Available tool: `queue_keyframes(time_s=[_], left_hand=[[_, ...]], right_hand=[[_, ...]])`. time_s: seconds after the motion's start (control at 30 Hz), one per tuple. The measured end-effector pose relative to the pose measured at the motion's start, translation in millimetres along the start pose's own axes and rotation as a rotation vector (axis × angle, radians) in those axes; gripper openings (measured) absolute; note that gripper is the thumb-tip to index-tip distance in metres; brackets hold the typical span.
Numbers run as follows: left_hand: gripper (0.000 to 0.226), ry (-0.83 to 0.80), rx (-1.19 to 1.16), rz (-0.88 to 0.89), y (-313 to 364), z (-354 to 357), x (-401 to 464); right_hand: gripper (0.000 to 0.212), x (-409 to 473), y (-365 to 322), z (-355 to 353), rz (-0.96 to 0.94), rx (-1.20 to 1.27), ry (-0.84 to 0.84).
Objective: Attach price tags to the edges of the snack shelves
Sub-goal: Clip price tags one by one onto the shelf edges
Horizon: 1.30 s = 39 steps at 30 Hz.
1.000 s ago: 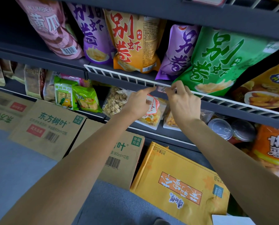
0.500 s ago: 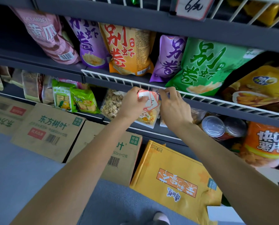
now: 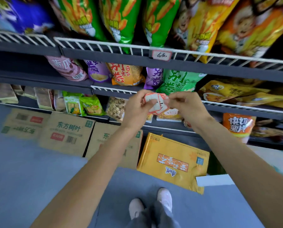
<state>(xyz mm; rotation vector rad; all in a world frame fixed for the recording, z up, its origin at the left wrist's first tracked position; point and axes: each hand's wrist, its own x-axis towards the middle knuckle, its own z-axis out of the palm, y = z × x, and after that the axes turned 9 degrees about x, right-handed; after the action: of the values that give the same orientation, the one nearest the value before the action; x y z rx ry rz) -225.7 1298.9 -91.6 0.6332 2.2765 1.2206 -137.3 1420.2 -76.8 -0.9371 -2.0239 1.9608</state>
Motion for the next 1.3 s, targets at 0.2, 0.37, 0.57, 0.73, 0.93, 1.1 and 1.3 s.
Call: queue_keyframes(time_s=[0.2, 0.37, 0.57, 0.73, 0.93, 1.1, 1.3], left_hand=[[0.016, -0.053, -0.144, 0.011, 88, -39, -37], [0.015, -0.295, -0.452, 0.009, 157, -67, -78], [0.020, -0.626, -0.624, 0.084, 237, -89, -118], [0.021, -0.827, -0.649, 0.173, 296, -72, -148], [0.021, -1.073, -0.690, 0.247, 364, -14, -196], [0.019, -1.248, -0.803, 0.163, 429, 57, -264], [0.021, -1.462, -0.753, 0.161, 503, 133, -385]], right_hand=[[0.017, -61, -92, -19, 0.006, 0.038, 0.106], [0.018, -129, -161, -38, 0.054, 0.343, 0.199], [0.019, -215, -224, -58, -0.065, 0.310, 0.424], [0.023, -276, -260, -88, -0.195, 0.207, 0.612], [0.018, -364, -277, -141, -0.273, 0.174, 0.866], [0.011, -451, -276, -196, -0.360, 0.129, 1.082], [0.025, -576, -257, -265, -0.412, -0.067, 1.429]])
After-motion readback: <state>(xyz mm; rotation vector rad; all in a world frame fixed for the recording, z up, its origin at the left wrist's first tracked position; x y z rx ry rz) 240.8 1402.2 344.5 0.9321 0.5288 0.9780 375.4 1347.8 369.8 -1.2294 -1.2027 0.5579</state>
